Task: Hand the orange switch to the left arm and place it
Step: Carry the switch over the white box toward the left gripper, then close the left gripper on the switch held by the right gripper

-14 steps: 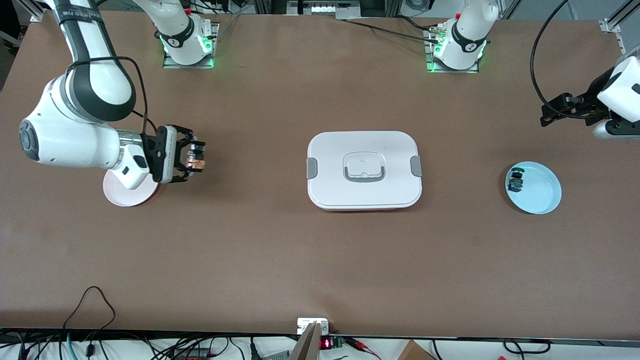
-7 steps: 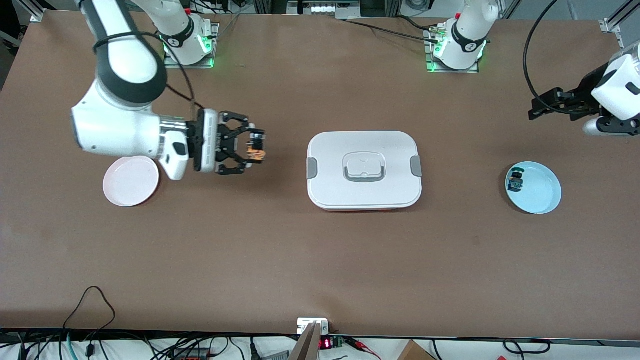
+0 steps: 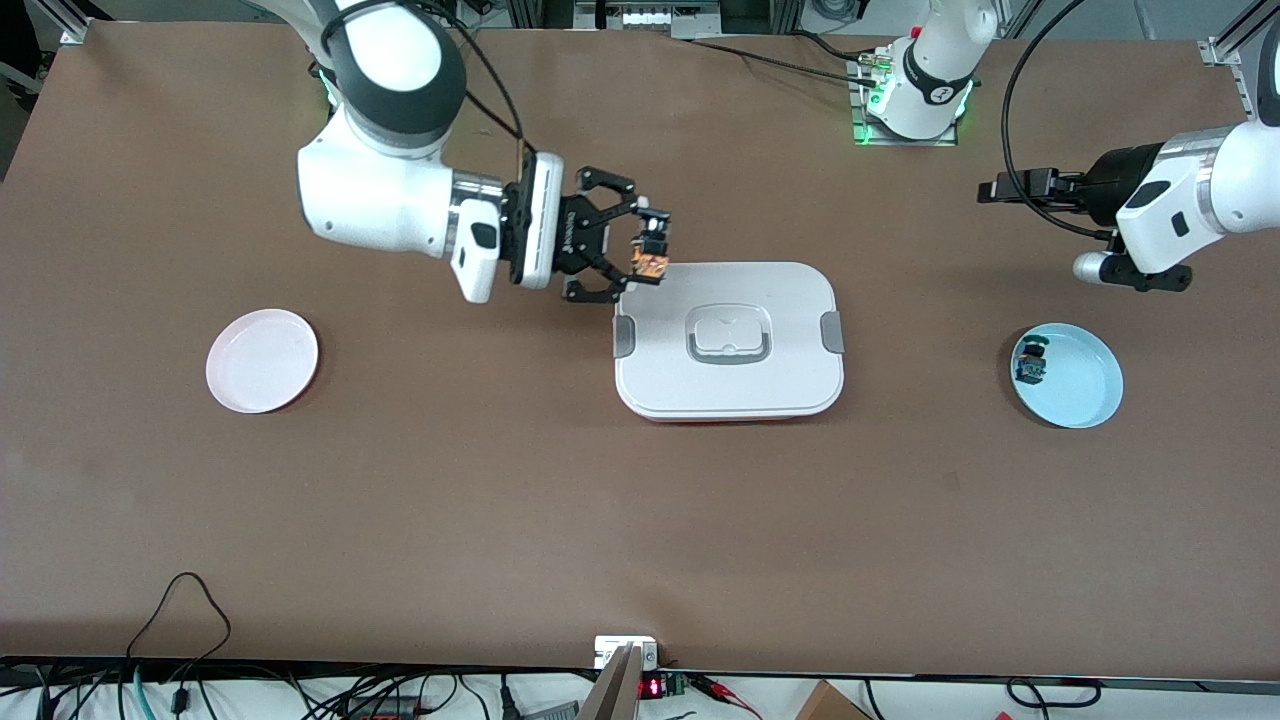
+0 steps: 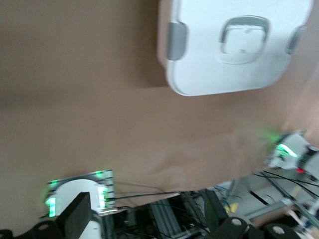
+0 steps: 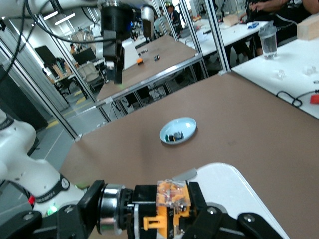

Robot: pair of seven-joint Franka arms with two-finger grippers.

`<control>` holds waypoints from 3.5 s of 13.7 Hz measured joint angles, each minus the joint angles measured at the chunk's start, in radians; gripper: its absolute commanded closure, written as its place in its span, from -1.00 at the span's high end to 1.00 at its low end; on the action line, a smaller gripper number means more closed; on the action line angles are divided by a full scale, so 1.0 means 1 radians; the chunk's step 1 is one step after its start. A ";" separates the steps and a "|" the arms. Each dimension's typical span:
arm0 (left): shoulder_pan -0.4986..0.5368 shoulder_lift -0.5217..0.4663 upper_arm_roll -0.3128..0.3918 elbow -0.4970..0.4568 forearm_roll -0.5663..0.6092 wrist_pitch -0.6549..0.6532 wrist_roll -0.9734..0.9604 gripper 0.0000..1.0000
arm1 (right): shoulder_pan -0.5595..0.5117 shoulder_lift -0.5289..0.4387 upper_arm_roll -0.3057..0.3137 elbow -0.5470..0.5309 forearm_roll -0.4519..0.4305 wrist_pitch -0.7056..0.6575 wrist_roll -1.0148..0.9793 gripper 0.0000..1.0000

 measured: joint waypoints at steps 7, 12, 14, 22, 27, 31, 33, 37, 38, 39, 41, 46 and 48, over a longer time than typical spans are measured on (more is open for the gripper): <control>0.026 0.119 -0.011 -0.003 -0.514 0.137 0.078 1.00 | 0.111 0.087 -0.001 0.109 0.225 0.139 -0.124 -0.95; 0.010 0.155 -0.108 -0.148 -0.859 0.283 0.239 1.00 | 0.150 0.137 -0.001 0.148 0.472 0.142 -0.337 -0.95; 0.008 0.158 -0.132 -0.225 -0.977 0.336 0.301 1.00 | 0.161 0.146 -0.002 0.149 0.522 0.143 -0.391 -0.95; 0.005 0.151 -0.232 -0.291 -1.093 0.429 0.319 0.96 | 0.168 0.147 -0.002 0.155 0.529 0.143 -0.401 -0.95; 0.005 0.102 -0.255 -0.333 -1.093 0.437 0.318 0.74 | 0.169 0.148 -0.002 0.155 0.530 0.143 -0.403 -0.94; 0.005 0.093 -0.255 -0.344 -1.093 0.437 0.318 -0.07 | 0.170 0.148 -0.002 0.155 0.530 0.143 -0.404 -0.93; 0.005 0.092 -0.255 -0.345 -1.093 0.437 0.318 -0.58 | 0.172 0.149 -0.002 0.155 0.551 0.143 -0.406 -0.92; 0.006 0.090 -0.254 -0.346 -1.096 0.437 0.314 -0.78 | 0.182 0.151 -0.003 0.155 0.573 0.147 -0.425 -0.80; 0.006 0.090 -0.254 -0.346 -1.096 0.437 0.314 -0.78 | 0.182 0.151 -0.003 0.155 0.574 0.147 -0.425 -0.76; 0.006 0.090 -0.254 -0.346 -1.096 0.437 0.314 -0.78 | 0.182 0.151 -0.003 0.155 0.574 0.147 -0.425 -0.17; 0.006 0.090 -0.254 -0.346 -1.096 0.438 0.314 -0.80 | 0.182 0.151 -0.003 0.155 0.574 0.147 -0.425 1.00; 0.007 0.090 -0.253 -0.346 -1.096 0.461 0.317 -0.80 | 0.159 0.148 -0.014 0.161 0.577 0.143 -0.424 1.00; 0.008 0.087 -0.253 -0.345 -1.088 0.456 0.318 -0.80 | 0.133 0.145 -0.017 0.169 0.577 0.140 -0.422 1.00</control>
